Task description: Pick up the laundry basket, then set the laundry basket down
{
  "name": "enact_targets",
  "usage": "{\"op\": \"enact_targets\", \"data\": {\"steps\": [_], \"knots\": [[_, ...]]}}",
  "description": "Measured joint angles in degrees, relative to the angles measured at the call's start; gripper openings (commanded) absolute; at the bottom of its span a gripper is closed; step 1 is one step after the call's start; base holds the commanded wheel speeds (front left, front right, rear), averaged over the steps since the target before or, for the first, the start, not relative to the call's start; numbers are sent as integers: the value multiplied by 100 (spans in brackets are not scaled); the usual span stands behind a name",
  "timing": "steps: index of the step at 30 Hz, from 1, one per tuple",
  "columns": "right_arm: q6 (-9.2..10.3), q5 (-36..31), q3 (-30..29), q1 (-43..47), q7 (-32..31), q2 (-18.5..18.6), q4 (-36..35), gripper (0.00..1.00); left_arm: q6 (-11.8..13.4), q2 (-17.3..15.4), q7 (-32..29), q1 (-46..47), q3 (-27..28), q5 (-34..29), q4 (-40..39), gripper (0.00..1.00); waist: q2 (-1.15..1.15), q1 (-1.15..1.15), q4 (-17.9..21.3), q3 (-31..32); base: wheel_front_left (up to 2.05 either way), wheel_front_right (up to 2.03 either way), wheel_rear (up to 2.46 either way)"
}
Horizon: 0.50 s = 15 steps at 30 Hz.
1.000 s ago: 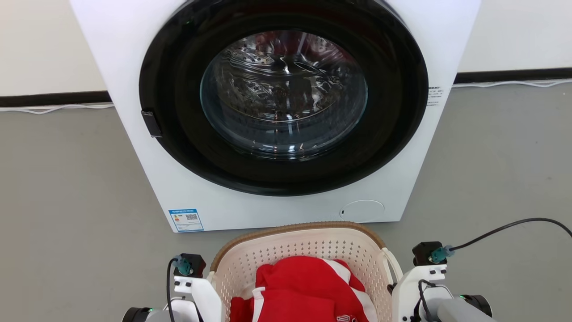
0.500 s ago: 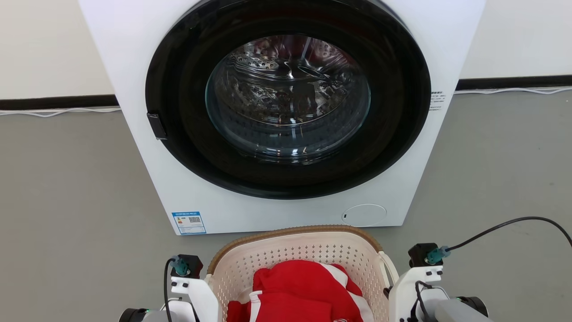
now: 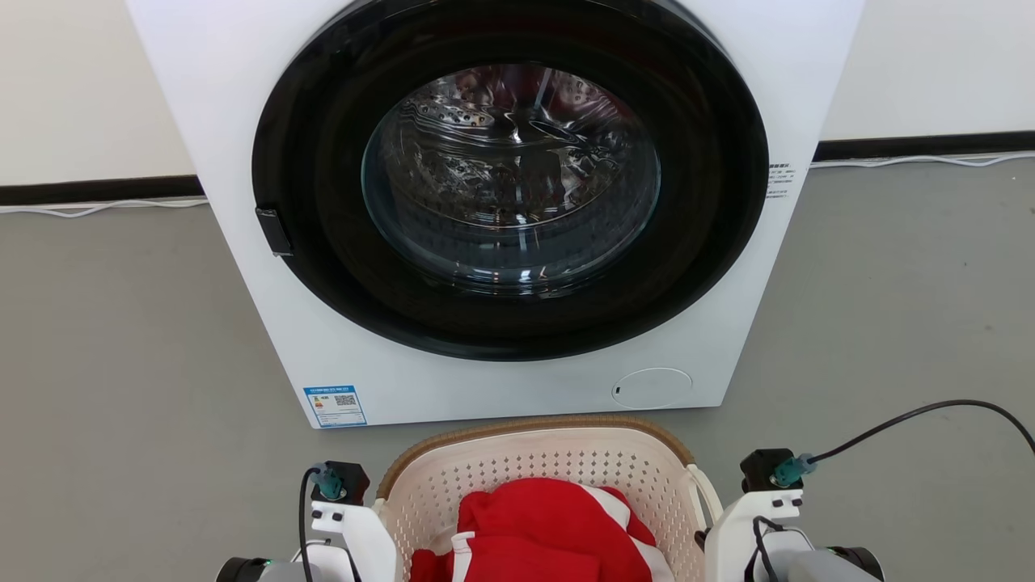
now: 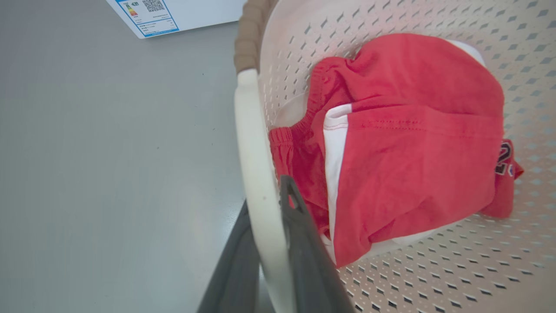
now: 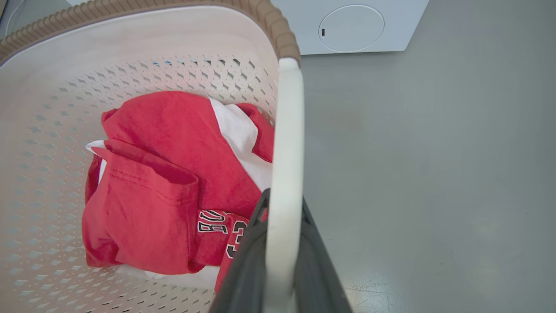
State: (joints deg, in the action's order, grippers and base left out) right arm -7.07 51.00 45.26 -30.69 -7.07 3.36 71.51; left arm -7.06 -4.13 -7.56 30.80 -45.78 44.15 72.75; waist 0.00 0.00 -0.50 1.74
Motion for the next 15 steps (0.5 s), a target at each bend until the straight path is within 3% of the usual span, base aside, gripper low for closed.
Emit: {"op": "enact_targets", "data": {"steps": [15], "knots": [[0, 205, 196, -2, 1, 9, 8, 0, 0, -18, 36, 0, -170, 176, 8, 0, 0, 0, -39, -17, 0, 0, 0]]}}
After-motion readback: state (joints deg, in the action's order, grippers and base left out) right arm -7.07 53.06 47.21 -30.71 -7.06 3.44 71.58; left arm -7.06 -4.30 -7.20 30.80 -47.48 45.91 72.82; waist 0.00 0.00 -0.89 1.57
